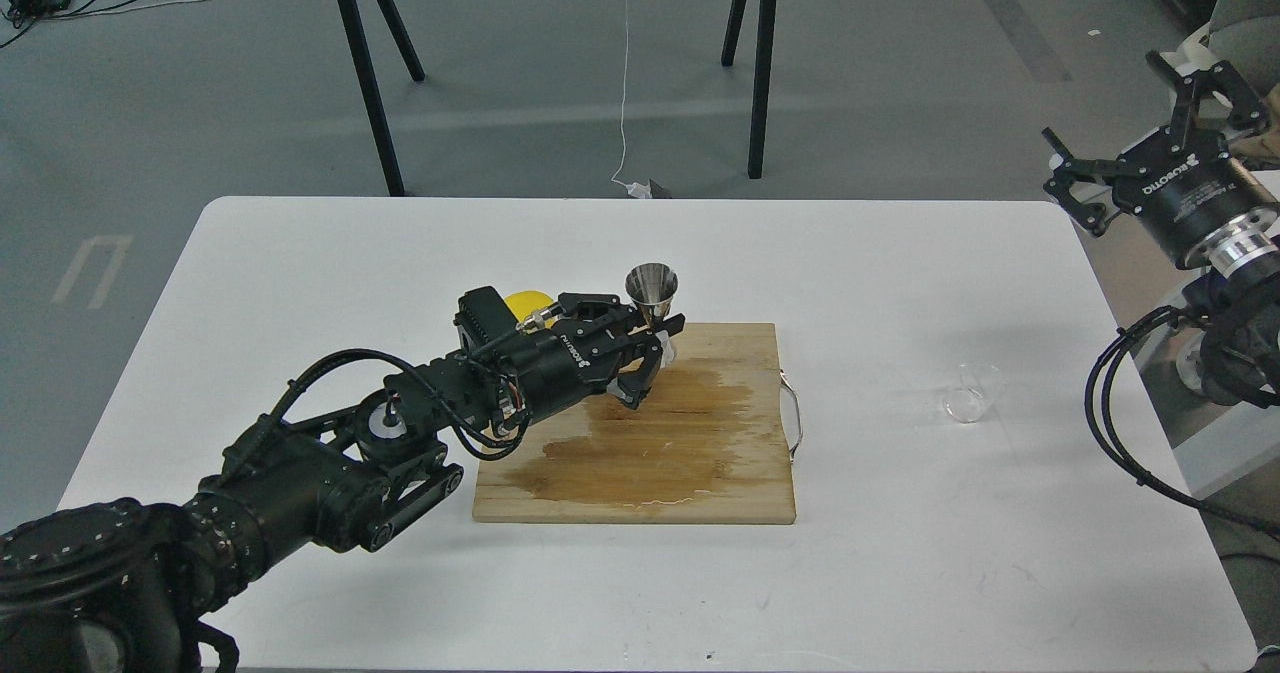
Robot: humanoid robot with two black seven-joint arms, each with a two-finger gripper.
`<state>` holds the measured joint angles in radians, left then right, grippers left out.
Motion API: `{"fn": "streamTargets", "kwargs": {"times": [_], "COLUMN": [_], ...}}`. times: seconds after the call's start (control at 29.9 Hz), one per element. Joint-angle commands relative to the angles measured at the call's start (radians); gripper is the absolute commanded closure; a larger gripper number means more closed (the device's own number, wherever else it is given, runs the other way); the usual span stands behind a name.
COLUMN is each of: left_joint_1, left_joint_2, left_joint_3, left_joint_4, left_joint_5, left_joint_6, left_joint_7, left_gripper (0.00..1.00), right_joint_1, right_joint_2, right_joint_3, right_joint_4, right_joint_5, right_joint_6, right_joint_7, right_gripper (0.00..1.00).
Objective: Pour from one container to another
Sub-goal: 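Lower the jigger onto the middle of the cutting board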
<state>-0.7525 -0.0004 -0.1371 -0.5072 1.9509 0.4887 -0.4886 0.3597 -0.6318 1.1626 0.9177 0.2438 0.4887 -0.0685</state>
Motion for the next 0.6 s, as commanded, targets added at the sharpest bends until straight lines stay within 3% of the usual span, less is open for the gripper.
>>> {"fn": "streamTargets", "kwargs": {"times": [0.0, 0.33, 0.43, 0.57], "left_joint_1": [0.039, 0.056, 0.067, 0.081], "left_joint_2": [0.000, 0.000, 0.000, 0.000], "left_joint_3": [0.002, 0.005, 0.005, 0.005], "left_joint_4": [0.004, 0.003, -0.004, -0.016], "left_joint_5": [0.017, 0.040, 0.042, 0.042], "left_joint_6": [0.000, 0.000, 0.000, 0.000], "left_joint_7": [0.000, 0.000, 0.000, 0.000], "left_gripper": [0.98, 0.95, 0.88, 0.72], "right_joint_1": [-0.030, -0.021, -0.021, -0.019], "right_joint_2": [0.001, 0.000, 0.000, 0.001], "right_joint_3": [0.002, 0.008, 0.008, 0.008], "right_joint_4": [0.000, -0.025, -0.025, -0.025], "right_joint_5": [0.000, 0.000, 0.000, 0.000], "right_joint_6": [0.000, 0.000, 0.000, 0.000], "right_joint_7": [0.003, 0.003, 0.004, 0.006], "right_gripper": [0.01, 0.01, 0.01, 0.01]}}
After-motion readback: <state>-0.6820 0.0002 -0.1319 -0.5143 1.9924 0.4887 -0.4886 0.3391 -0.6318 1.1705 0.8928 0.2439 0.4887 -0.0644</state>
